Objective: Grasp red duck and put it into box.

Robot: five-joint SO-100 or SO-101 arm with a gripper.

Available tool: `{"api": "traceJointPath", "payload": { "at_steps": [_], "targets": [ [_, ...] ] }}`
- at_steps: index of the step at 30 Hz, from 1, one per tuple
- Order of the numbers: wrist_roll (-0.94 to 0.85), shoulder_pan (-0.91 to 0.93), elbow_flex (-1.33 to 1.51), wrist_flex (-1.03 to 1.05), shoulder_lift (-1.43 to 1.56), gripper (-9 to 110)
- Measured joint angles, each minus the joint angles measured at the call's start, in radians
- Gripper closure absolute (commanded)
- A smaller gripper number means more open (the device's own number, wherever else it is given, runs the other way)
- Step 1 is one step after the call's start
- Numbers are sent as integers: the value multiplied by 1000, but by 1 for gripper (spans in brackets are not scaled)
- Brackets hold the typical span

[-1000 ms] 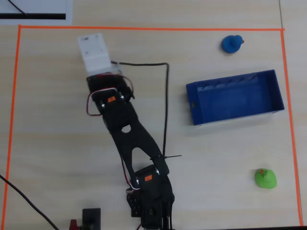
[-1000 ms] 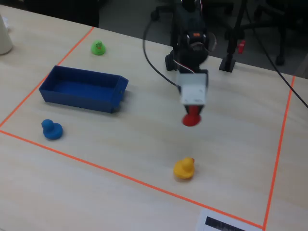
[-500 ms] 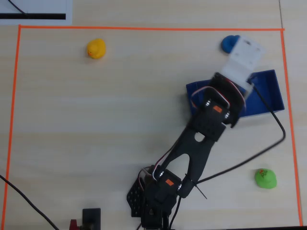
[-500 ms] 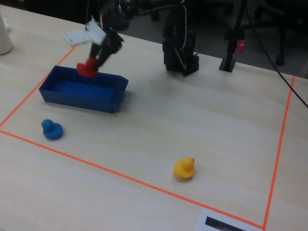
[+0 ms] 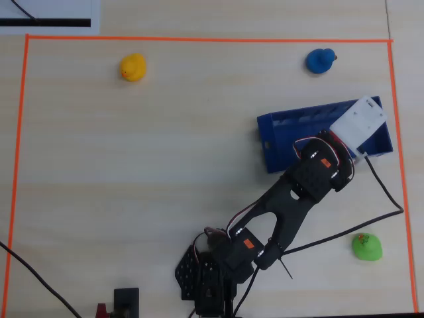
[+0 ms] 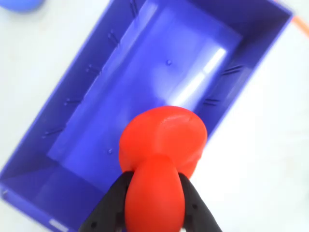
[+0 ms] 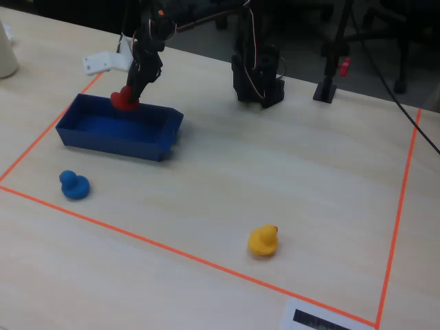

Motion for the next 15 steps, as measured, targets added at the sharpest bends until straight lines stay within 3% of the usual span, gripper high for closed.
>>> {"api": "traceJointPath", "payload": {
  "at_steps": [10,12,15],
  "targets": [
    [-5,-74,-21,-175,-150,100],
    [-5,-87,-44,-193,-183,90],
    [-5,-92,-69,-198,-195,86]
  ]
}}
